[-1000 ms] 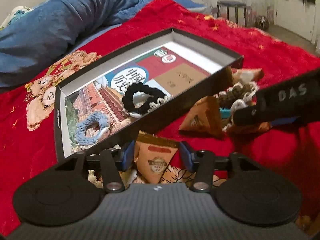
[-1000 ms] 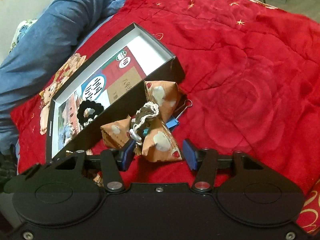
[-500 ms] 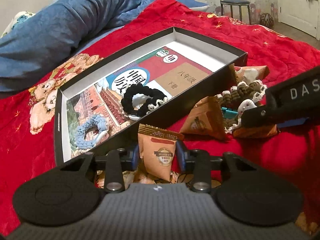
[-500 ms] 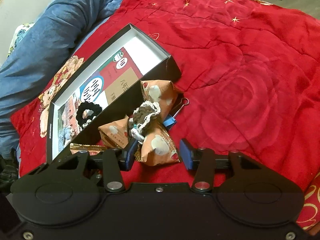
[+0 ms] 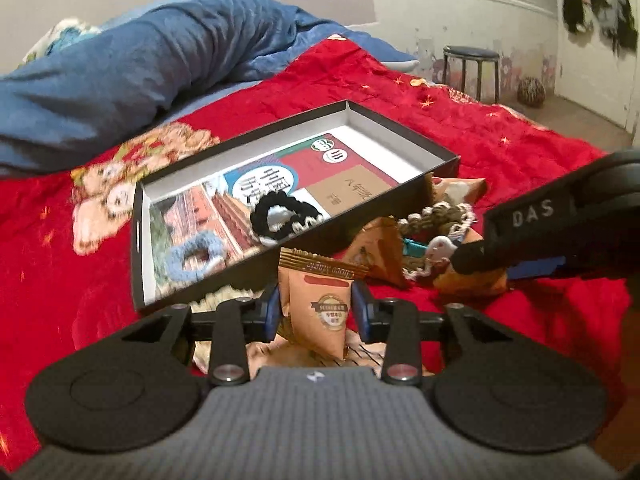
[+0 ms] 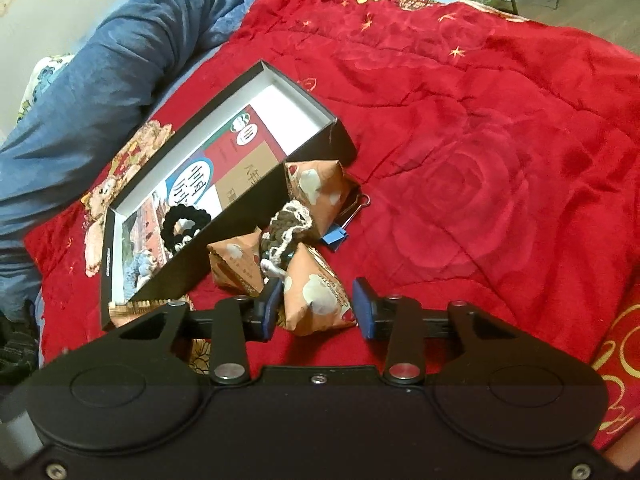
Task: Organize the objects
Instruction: 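Close left tool on snack bag while right tool closes on triangular packet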
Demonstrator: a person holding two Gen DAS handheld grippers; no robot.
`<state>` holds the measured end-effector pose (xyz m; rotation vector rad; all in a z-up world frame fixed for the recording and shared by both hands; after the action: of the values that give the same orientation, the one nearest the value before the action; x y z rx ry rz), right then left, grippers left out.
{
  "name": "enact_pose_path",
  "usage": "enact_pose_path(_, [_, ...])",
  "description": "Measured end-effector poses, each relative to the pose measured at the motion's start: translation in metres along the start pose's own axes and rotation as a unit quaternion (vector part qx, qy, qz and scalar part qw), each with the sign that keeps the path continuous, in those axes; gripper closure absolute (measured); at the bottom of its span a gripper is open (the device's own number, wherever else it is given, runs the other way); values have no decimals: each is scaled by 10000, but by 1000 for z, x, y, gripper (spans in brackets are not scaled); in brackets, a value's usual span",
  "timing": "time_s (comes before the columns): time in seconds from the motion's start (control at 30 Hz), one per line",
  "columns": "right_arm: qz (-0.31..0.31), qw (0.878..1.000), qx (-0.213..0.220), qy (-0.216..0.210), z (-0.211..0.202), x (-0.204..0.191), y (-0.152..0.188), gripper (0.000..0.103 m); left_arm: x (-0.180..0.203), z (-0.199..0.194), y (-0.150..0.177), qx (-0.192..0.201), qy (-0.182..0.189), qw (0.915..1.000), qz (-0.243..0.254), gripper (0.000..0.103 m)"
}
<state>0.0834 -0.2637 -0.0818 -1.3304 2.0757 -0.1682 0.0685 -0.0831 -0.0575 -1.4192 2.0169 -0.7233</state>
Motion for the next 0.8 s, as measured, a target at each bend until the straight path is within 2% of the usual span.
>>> enact_pose_path(0.23, [26,9997,189,-150,-20,4,5,68,13,-17,17,-66,-165,9996,-232,63])
enact_pose_path(0.33, [51,9990,335,-277,-35,7,9,68,4,-24,19,8,-92,9973,-728,63])
enact_pose_path(0.37, [72,9987,380,-318,-40,9,11,68,1,-27,18,96,-185,9967,-779,63])
enact_pose_path(0.43, [153,9978,464,-449,-48,14,16,68,3,-33,16,319,-470,9964,-637,63])
enact_pose_path(0.53, [164,9950,642,-752,-60,17,22,69,14,-36,15,458,-438,9974,-341,63])
enact_pose_path(0.67, [-86,9877,1094,-1112,-77,11,28,69,30,-38,15,549,-642,9964,110,63])
enact_pose_path(0.8, [-182,9828,1273,-1322,-84,7,30,68,33,-43,15,677,-659,9953,202,63])
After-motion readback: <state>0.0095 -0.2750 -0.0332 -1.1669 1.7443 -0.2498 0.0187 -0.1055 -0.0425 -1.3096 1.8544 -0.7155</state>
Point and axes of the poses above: each gripper's, at about its wrist camera, not at the fingertips, and z roughly the way its jaws point, x to its right, y to its underside, the point moved 4 cm from there along z, roughly the way its jaws point, and after that the axes turned 5 degrees about -x, right-handed, at the moved point
